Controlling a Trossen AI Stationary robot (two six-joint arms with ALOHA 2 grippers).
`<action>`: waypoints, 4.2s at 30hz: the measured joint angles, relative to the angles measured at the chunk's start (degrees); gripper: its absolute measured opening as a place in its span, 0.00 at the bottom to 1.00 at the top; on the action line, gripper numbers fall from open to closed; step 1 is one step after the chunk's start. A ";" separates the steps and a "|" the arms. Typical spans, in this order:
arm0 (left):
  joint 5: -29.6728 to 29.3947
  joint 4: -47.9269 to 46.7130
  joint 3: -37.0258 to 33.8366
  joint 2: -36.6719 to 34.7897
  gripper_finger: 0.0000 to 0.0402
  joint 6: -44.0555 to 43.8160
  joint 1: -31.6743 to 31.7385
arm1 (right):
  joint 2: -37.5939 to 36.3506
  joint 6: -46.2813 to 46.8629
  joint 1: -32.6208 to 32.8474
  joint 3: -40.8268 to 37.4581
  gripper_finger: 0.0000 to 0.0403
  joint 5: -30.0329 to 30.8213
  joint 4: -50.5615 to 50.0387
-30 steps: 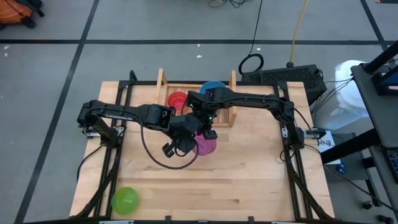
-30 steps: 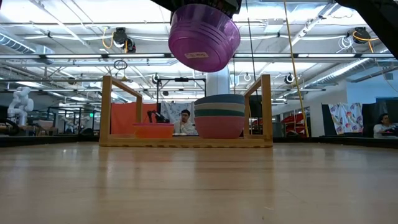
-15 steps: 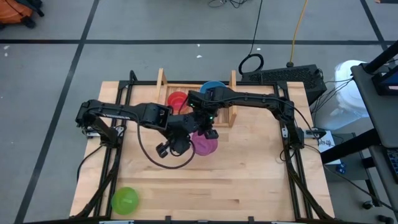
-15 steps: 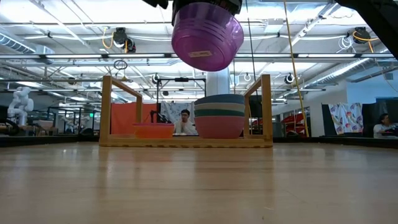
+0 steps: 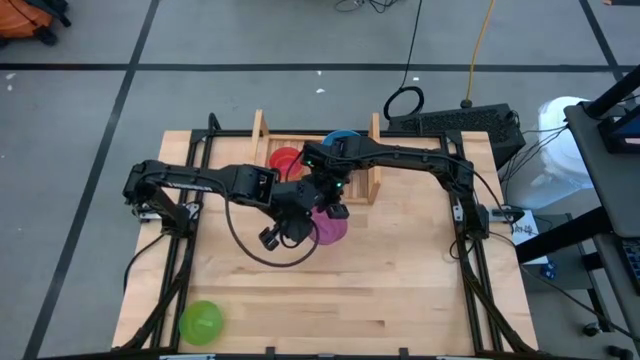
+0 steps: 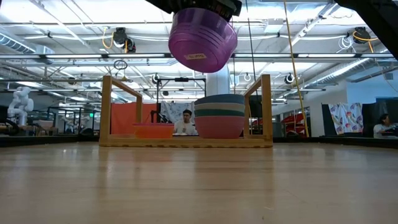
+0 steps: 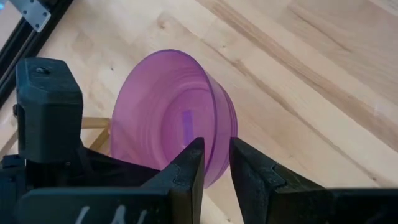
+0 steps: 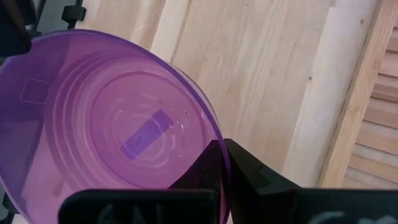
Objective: Place and stack bowls onto a shelf
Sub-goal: Stack the violet bowl onto the red bowl
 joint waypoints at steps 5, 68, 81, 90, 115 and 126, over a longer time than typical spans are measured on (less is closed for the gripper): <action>-0.17 -0.16 0.00 0.00 0.20 0.44 0.00 | 0.00 0.20 -0.32 0.00 0.00 -0.04 -0.02; -19.91 -14.87 0.15 -20.20 0.20 -50.33 9.66 | -5.51 -4.66 -13.42 0.04 0.00 16.33 20.03; -19.77 -19.30 0.04 -22.77 0.20 -43.91 13.54 | -4.91 3.22 -14.26 0.04 0.00 7.98 38.39; -19.71 -24.68 0.05 -23.71 0.20 -44.42 14.19 | -0.22 7.78 -14.94 0.04 0.00 5.04 43.56; -19.69 -25.54 0.04 -26.47 0.20 -45.66 14.19 | 11.88 5.33 -18.24 0.02 0.00 10.94 44.04; -19.69 -25.56 0.04 -26.49 0.20 -46.48 14.16 | 11.82 -2.53 -17.79 0.02 0.00 14.84 42.46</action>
